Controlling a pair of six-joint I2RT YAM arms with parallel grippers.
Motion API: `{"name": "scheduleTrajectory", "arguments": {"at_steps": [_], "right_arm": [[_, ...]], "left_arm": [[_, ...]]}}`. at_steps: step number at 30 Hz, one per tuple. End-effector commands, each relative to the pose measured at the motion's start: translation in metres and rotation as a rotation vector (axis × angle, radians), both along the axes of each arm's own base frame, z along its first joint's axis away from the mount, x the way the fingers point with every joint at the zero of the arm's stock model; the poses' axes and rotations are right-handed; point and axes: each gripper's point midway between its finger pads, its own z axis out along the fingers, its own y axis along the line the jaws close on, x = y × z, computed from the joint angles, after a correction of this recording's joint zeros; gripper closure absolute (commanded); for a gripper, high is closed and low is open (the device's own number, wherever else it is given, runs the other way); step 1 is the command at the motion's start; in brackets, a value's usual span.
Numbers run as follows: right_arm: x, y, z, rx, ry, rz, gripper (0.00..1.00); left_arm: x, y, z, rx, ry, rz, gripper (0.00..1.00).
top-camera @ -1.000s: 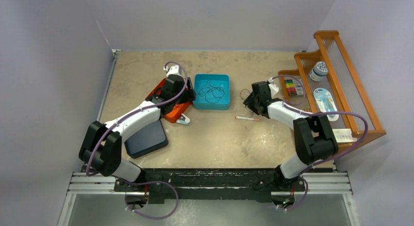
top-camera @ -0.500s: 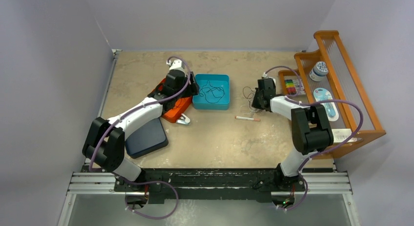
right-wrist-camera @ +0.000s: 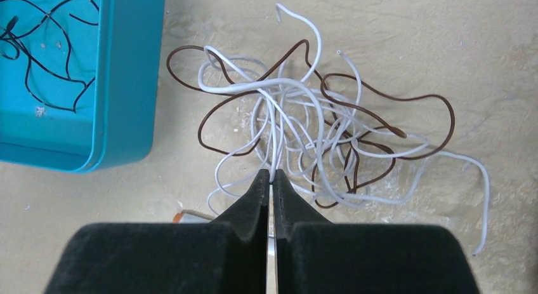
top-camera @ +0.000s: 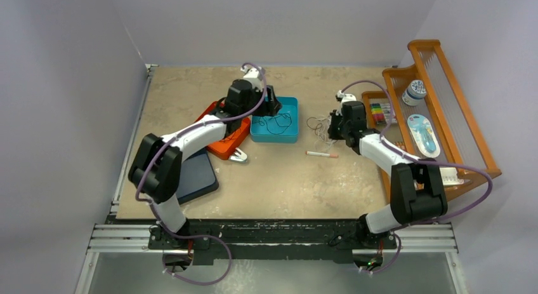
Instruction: Untangle the cables
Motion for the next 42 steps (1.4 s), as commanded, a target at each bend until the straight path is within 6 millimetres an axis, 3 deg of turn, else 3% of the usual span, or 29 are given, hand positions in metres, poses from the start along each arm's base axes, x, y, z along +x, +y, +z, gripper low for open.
{"name": "scheduleTrajectory", "arguments": {"at_steps": [1,7,17,30,42], "right_arm": [[-0.005,-0.002,0.015,0.022,-0.044,-0.033,1.00],[-0.009,-0.016,0.016,0.023,-0.015,-0.145,0.99],[-0.014,-0.014,0.004,0.083,0.024,-0.164,0.96],[-0.016,-0.011,0.003,0.105,0.032,-0.159,0.96],[-0.016,-0.009,0.002,0.113,0.033,-0.152,0.95]], "left_arm": [[0.008,-0.054,0.026,-0.041,-0.104,-0.194,0.36],[0.007,-0.104,-0.003,0.026,-0.072,-0.388,0.37],[0.009,-0.138,-0.025,0.124,-0.104,-0.581,0.43],[0.012,-0.168,-0.053,0.151,-0.105,-0.690,0.48],[0.019,-0.173,-0.075,0.167,-0.082,-0.681,0.47]]}}
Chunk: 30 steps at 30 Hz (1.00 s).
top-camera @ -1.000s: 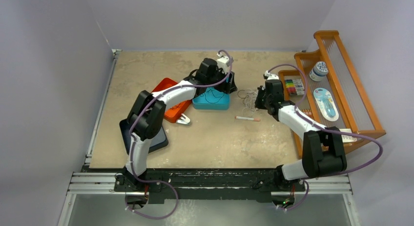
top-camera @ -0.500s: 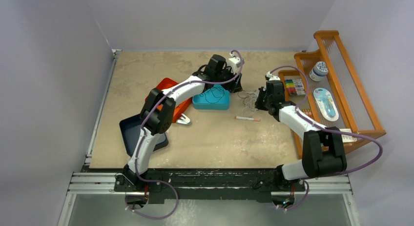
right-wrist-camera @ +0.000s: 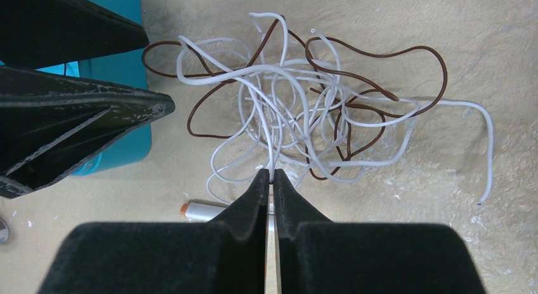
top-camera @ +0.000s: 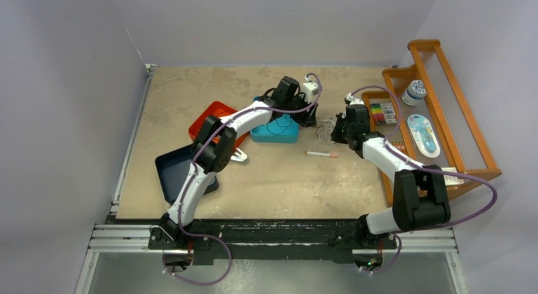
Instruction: Untangle the cables
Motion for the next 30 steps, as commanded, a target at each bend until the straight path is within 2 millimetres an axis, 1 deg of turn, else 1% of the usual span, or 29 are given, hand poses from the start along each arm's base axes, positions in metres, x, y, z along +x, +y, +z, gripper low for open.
{"name": "scheduleTrajectory", "arguments": {"at_steps": [1,3,5,10,11,12,15,17,18,21,23,25,28,30], "right_arm": [[0.002,0.001,0.003,0.024,-0.015,-0.001,0.95],[0.001,0.002,0.003,0.025,-0.016,-0.001,0.95],[0.002,0.002,0.003,0.030,-0.020,-0.001,0.95],[0.001,0.002,0.004,0.039,-0.026,-0.012,0.94],[0.001,0.002,0.005,0.043,-0.030,-0.015,0.94],[0.001,0.002,0.006,0.045,-0.034,-0.019,0.93],[0.001,0.002,0.015,0.061,-0.059,-0.032,0.89],[0.001,0.004,0.027,0.084,-0.099,-0.035,0.85],[0.001,0.005,0.034,0.096,-0.124,-0.035,0.82],[-0.004,0.007,0.056,0.133,-0.204,-0.032,0.75],[-0.008,0.007,0.071,0.153,-0.263,-0.032,0.69],[-0.013,0.007,0.081,0.165,-0.305,-0.028,0.62],[-0.018,0.006,0.094,0.173,-0.356,-0.027,0.53],[-0.021,0.006,0.104,0.174,-0.387,-0.014,0.49]], "left_arm": [[0.008,-0.015,0.021,-0.053,-0.065,-0.027,0.48],[0.008,-0.017,0.019,-0.058,-0.061,-0.025,0.52],[0.009,-0.020,0.018,-0.069,-0.060,-0.019,0.60],[0.014,-0.022,0.027,-0.102,-0.063,0.024,0.90],[0.015,-0.021,0.033,-0.108,-0.068,0.035,0.97],[0.016,-0.020,0.036,-0.110,-0.069,0.050,1.00],[0.017,-0.012,0.068,-0.141,-0.095,0.113,1.00],[0.013,-0.004,0.091,-0.171,-0.121,0.150,1.00],[0.008,0.002,0.092,-0.175,-0.114,0.170,1.00],[-0.006,0.010,0.109,-0.211,-0.126,0.183,1.00],[-0.012,0.014,0.113,-0.214,-0.124,0.184,1.00],[-0.016,0.015,0.112,-0.205,-0.114,0.185,1.00],[-0.021,0.013,0.111,-0.201,-0.104,0.177,1.00],[-0.024,0.011,0.112,-0.204,-0.101,0.168,1.00]]}}
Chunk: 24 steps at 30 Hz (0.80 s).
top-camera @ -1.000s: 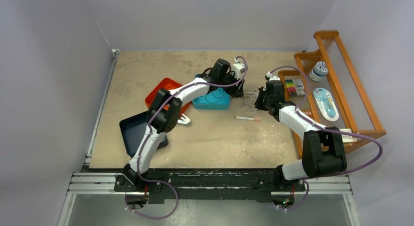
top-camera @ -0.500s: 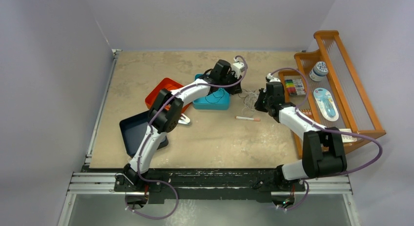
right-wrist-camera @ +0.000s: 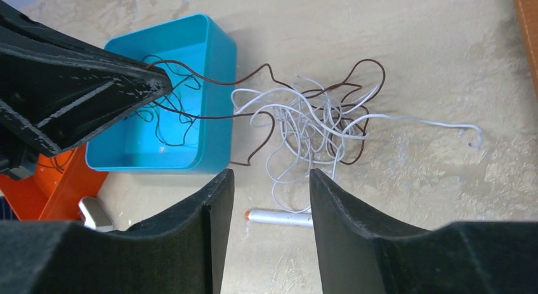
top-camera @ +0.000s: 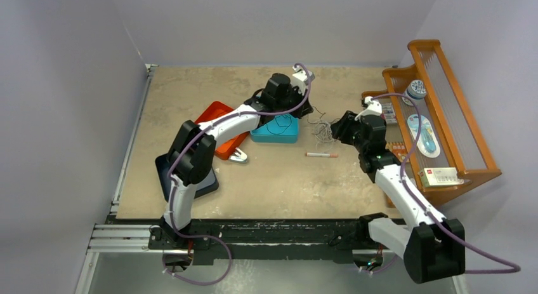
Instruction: Untangle the cables
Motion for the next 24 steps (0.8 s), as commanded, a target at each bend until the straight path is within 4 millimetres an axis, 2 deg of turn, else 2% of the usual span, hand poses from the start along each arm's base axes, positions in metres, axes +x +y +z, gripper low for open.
{"name": "scheduleTrajectory", "arguments": {"at_steps": [1,9,21,24], "right_arm": [[0.000,0.003,0.028,0.027,-0.105,0.019,0.48],[-0.010,0.009,0.059,0.044,-0.249,0.075,0.41],[-0.020,0.006,0.079,0.032,-0.361,0.079,0.26],[-0.020,0.004,0.078,0.027,-0.358,0.072,0.24]], "left_arm": [[-0.008,-0.008,0.025,-0.055,-0.033,-0.009,1.00],[-0.021,-0.019,0.038,-0.070,-0.029,-0.041,1.00],[-0.039,-0.027,0.056,-0.102,-0.028,-0.047,1.00],[-0.041,-0.029,0.059,-0.108,-0.033,-0.056,1.00]]}}
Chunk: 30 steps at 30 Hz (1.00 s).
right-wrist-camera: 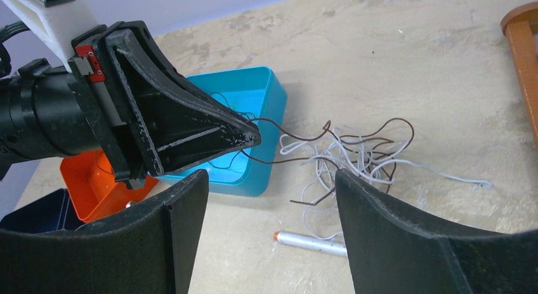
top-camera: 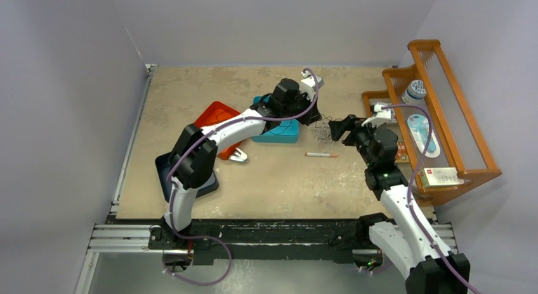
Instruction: Untangle the cables
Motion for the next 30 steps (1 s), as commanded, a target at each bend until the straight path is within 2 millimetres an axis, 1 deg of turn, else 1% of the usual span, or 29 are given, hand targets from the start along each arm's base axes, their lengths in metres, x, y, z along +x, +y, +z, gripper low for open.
{"name": "scheduleTrajectory", "arguments": {"at_steps": [1,4,9,14,18,22,25,28,30], "right_arm": [[0.003,-0.004,0.020,-0.006,-0.086,-0.015,0.24],[0.003,-0.008,0.018,0.009,-0.085,-0.045,0.21],[0.005,-0.019,0.018,0.007,-0.091,-0.108,0.12],[0.007,-0.023,0.020,-0.009,-0.114,-0.126,0.09],[0.003,-0.018,0.022,-0.052,-0.124,-0.080,0.08],[0.000,-0.001,0.023,-0.100,-0.155,0.037,0.08],[0.001,0.004,0.026,-0.135,-0.201,0.076,0.09],[0.005,0.007,0.020,-0.140,-0.199,0.094,0.10],[0.010,0.006,0.013,-0.144,-0.181,0.082,0.11]], "left_arm": [[-0.005,-0.003,0.051,-0.089,-0.068,-0.004,1.00],[-0.008,-0.004,0.052,-0.091,-0.068,-0.009,1.00],[-0.009,-0.002,0.054,-0.090,-0.073,-0.010,1.00],[-0.011,-0.002,0.057,-0.094,-0.073,-0.014,1.00],[-0.012,-0.002,0.063,-0.103,-0.074,-0.017,1.00],[-0.013,-0.002,0.069,-0.103,-0.077,-0.018,1.00],[-0.014,-0.001,0.072,-0.097,-0.079,-0.020,1.00],[-0.017,-0.002,0.074,-0.094,-0.080,-0.027,1.00],[-0.019,-0.003,0.075,-0.094,-0.081,-0.032,1.00]]}}
